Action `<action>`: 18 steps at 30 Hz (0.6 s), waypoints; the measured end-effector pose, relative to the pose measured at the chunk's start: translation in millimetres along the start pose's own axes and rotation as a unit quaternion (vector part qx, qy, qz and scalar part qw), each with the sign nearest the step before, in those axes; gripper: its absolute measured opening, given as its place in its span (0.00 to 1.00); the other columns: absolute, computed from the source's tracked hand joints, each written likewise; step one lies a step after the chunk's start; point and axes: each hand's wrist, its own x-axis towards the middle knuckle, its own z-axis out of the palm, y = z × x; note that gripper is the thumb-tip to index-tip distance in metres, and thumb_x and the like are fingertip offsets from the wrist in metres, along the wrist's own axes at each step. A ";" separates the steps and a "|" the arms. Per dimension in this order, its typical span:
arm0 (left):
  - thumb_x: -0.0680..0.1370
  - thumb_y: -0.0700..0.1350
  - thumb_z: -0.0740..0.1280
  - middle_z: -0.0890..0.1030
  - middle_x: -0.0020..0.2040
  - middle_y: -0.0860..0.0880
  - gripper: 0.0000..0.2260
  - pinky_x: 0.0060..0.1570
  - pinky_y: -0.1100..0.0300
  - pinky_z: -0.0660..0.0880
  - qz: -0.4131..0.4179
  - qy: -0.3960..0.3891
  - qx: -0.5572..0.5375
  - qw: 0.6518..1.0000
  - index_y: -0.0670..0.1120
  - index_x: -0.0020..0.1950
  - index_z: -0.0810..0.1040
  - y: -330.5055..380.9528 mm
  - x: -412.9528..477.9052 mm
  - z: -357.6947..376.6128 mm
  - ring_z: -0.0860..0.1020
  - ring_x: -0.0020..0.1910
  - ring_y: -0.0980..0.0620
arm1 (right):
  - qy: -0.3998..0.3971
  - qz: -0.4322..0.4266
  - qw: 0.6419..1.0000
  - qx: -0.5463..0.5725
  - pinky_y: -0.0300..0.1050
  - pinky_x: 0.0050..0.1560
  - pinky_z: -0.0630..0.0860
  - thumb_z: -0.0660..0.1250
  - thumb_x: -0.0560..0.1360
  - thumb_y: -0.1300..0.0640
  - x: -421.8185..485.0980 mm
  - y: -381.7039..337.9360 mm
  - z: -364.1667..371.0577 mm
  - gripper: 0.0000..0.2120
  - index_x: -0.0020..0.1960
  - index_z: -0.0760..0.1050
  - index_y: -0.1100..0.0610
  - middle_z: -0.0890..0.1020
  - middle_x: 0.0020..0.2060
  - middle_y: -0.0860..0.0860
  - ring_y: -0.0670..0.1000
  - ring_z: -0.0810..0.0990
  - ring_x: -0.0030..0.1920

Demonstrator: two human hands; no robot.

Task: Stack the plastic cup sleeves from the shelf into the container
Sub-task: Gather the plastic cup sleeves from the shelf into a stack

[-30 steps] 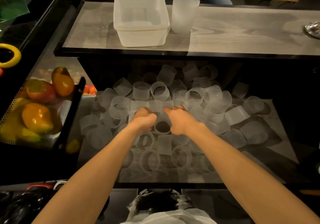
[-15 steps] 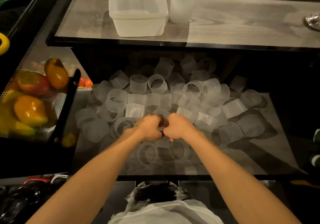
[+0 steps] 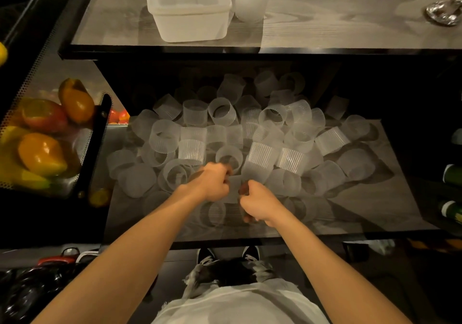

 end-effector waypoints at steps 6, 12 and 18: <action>0.75 0.45 0.68 0.74 0.70 0.43 0.29 0.65 0.49 0.76 -0.014 -0.038 0.010 0.999 0.46 0.76 0.69 -4.6 -0.8 8.6 0.75 0.68 0.43 | 0.020 0.004 0.998 0.058 0.37 0.21 0.64 0.59 0.80 0.61 -1.4 2.3 1.8 0.10 0.61 0.70 0.58 0.79 0.50 0.56 0.53 0.80 0.33; 0.72 0.50 0.75 0.72 0.70 0.44 0.33 0.64 0.50 0.75 -0.002 -0.007 0.026 1.000 0.46 0.74 0.69 -2.5 -3.5 15.7 0.73 0.68 0.44 | 0.023 0.010 0.995 0.097 0.39 0.23 0.67 0.59 0.81 0.62 -3.1 5.3 4.9 0.13 0.64 0.69 0.58 0.77 0.52 0.52 0.50 0.80 0.29; 0.72 0.48 0.73 0.76 0.57 0.43 0.22 0.50 0.47 0.82 -0.038 0.038 0.017 0.998 0.46 0.63 0.73 3.1 -6.7 14.0 0.80 0.50 0.43 | 0.035 -0.007 0.991 0.132 0.39 0.25 0.69 0.58 0.81 0.62 -7.7 4.2 3.6 0.13 0.64 0.71 0.58 0.78 0.53 0.52 0.48 0.80 0.29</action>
